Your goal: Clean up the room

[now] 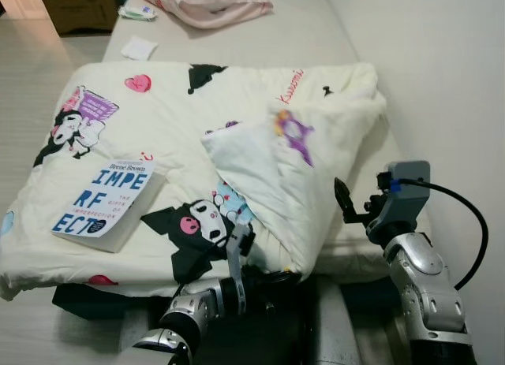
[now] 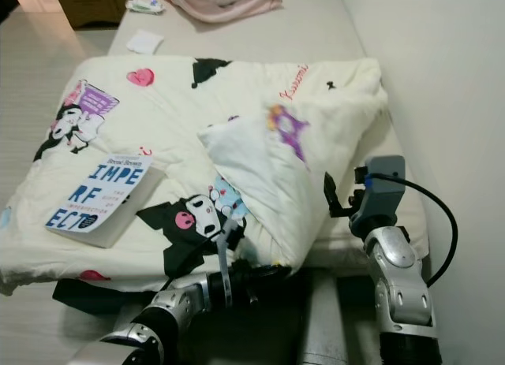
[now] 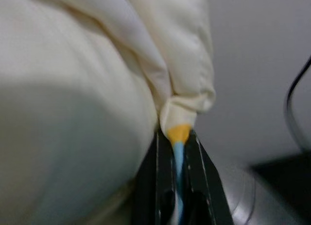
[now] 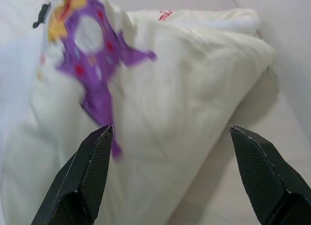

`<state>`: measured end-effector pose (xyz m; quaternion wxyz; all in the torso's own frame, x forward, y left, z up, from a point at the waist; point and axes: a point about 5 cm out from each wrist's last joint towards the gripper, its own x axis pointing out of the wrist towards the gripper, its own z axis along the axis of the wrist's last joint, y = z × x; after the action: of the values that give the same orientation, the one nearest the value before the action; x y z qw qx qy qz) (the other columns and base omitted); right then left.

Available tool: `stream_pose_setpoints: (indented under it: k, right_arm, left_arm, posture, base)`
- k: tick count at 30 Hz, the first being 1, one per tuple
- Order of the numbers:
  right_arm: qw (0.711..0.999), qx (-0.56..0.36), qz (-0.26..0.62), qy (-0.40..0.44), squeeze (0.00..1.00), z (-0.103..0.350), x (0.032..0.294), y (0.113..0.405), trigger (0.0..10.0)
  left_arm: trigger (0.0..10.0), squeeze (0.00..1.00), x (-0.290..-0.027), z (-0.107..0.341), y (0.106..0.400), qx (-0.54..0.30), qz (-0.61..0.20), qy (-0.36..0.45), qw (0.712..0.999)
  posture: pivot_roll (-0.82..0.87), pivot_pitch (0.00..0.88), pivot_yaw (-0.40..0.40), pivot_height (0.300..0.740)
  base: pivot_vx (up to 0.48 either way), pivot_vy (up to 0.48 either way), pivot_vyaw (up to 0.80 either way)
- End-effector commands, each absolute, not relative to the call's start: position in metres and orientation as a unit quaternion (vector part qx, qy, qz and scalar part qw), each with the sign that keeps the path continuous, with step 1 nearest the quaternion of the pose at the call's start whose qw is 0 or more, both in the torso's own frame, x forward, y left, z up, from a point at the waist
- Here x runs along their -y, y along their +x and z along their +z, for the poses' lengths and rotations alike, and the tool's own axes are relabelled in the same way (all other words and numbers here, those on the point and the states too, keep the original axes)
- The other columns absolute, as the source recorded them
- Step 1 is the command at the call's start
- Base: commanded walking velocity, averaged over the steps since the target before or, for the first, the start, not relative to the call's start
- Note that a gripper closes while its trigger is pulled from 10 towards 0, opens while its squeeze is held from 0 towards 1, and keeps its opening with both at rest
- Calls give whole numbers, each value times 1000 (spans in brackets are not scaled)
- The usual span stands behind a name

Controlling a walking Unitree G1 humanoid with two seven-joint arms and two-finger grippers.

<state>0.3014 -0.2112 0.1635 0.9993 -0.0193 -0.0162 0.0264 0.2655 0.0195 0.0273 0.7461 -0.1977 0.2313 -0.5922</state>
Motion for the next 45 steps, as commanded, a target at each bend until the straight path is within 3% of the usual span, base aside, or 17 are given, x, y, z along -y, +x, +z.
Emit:
stream_pose_setpoints:
  k: [1, 9, 11, 12, 15, 18, 20, 21, 22, 23, 28, 31, 32, 42, 45]
  right_arm:
    - [999, 12, 23, -22, 0, 161, 213, 302, 10000]
    - [997, 65, 41, 28, 0, 182, 202, 312, 10000]
    - [983, 121, 106, 92, 0, 206, 183, 310, 10000]
    - [983, 121, 106, 92, 0, 206, 183, 310, 10000]
    - [942, 183, 236, 155, 0, 239, 145, 296, 10000]
    - [936, 185, 263, 146, 0, 243, 135, 293, 10000]
    - [939, 154, 301, 70, 0, 236, 114, 291, 10000]
    - [939, 154, 301, 70, 0, 236, 114, 291, 10000]
    - [945, 87, 311, -43, 0, 211, 99, 297, 10000]
    - [946, 41, 306, -98, 0, 187, 93, 301, 10000]
    - [951, -25, 275, -138, 0, 149, 85, 310, 10000]
    - [952, -29, 266, -145, 0, 148, 86, 312, 10000]
    - [953, -29, 261, -151, 0, 147, 88, 314, 10000]
    - [960, -21, 235, -151, 0, 151, 100, 319, 10000]
    - [965, -18, 213, -152, 0, 151, 107, 324, 10000]
  left_arm:
    - [10000, 0, 31, 15, 221, -283, -658, -202, 667]
    - [10000, 0, 22, 14, 232, -273, -624, -153, 716]
    - [10000, 0, 20, 16, 241, -256, -584, -138, 758]
    - [10000, 0, 20, 16, 241, -256, -584, -138, 758]
    - [10000, 0, 12, 14, 252, -242, -534, -100, 804]
    - [10000, 0, 9, 13, 253, -240, -524, -90, 812]
    - [10000, 0, 5, 12, 256, -239, -502, -80, 827]
    - [10000, 0, 5, 12, 256, -239, -502, -80, 827]
    - [10000, 0, 1, 12, 260, -233, -486, -76, 839]
    - [10000, 0, -3, 14, 264, -227, -467, -75, 852]
    - [10000, 0, -17, 22, 283, -205, -398, -83, 890]
    - [10000, 0, -22, 24, 288, -198, -383, -93, 898]
    - [10000, 1000, -26, 25, 290, -194, -375, -108, 900]
    - [10000, 1000, -35, 27, 294, -185, -362, -145, 902]
    - [10000, 1000, -31, 30, 291, -186, -398, -204, 875]
  posture:
    - [-89, 153, -15, 472]
    - [-74, 130, -12, 472]
    - [-76, 124, -13, 472]
    - [-76, 124, -13, 472]
    - [-77, 122, -14, 472]
    - [-75, 120, -16, 472]
    - [-77, 113, -16, 472]
    - [-77, 113, -16, 472]
    - [-79, 104, -16, 472]
    - [-80, 93, -17, 472]
    - [-71, 68, -18, 472]
    - [-65, 59, -17, 472]
    - [-62, 55, -15, 472]
    - [-65, 50, -4, 472]
    - [-58, 46, -3, 472]
  base:
    - [0, 0, 0]
    - [0, 0, 0]
    - [0, 0, 0]
    - [0, 0, 0]
    - [0, 0, 0]
    - [0, 0, 0]
    - [0, 0, 0]
    - [0, 0, 0]
    - [0, 0, 0]
    - [0, 0, 0]
    - [0, 0, 0]
    - [0, 0, 0]
    - [0, 0, 0]
    - [0, 0, 0]
    - [0, 0, 0]
